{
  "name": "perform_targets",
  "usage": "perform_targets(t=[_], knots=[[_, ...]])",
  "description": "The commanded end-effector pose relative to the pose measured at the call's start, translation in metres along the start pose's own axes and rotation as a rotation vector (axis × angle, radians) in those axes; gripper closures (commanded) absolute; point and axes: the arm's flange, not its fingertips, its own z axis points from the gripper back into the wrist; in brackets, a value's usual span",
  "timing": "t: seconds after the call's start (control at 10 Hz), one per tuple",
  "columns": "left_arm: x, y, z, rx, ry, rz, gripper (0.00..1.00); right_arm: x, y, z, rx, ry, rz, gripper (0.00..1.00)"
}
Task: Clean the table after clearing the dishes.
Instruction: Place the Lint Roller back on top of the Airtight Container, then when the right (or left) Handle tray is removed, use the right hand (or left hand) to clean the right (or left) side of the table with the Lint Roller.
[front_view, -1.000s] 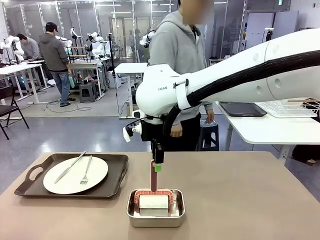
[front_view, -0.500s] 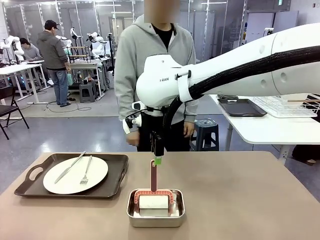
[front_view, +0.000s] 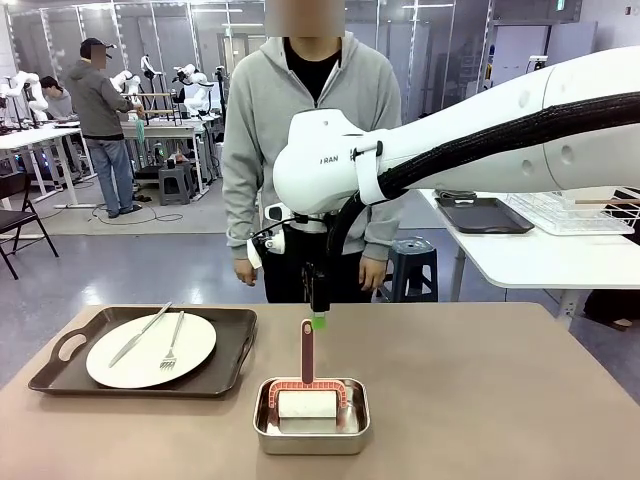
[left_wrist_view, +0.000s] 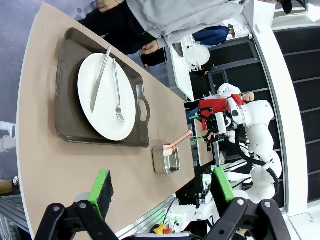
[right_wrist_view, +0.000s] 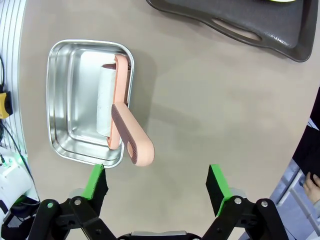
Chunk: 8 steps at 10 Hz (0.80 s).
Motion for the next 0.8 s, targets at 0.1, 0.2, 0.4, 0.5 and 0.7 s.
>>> perform_targets(t=[0.1,0.2,0.4,0.5,0.7], knots=[[-0.0012,-0.003,0.0043,-0.002,0.011,-0.007,0.0,0.0017,0.0002,0.0006,-0.005,-0.013,0.004,0.0],[-0.0012,-0.003,0.0043,-0.002,0.011,-0.007,0.0,0.0017,0.0002,0.0006,-0.005,-0.013,0.004,0.0],[-0.0012,-0.003,0.0043,-0.002,0.011,-0.007,0.0,0.0017,0.0002,0.0006,-0.005,-0.013,0.004,0.0],[-0.0012,-0.003,0.0043,-0.002,0.011,-0.007,0.0,0.0017,0.0002,0.0006,-0.005,-0.013,0.004,0.0],[-0.0012,-0.003,0.0043,-0.002,0.011,-0.007,0.0,0.0017,0.0002,0.0006,-0.005,-0.013,0.004,0.0]])
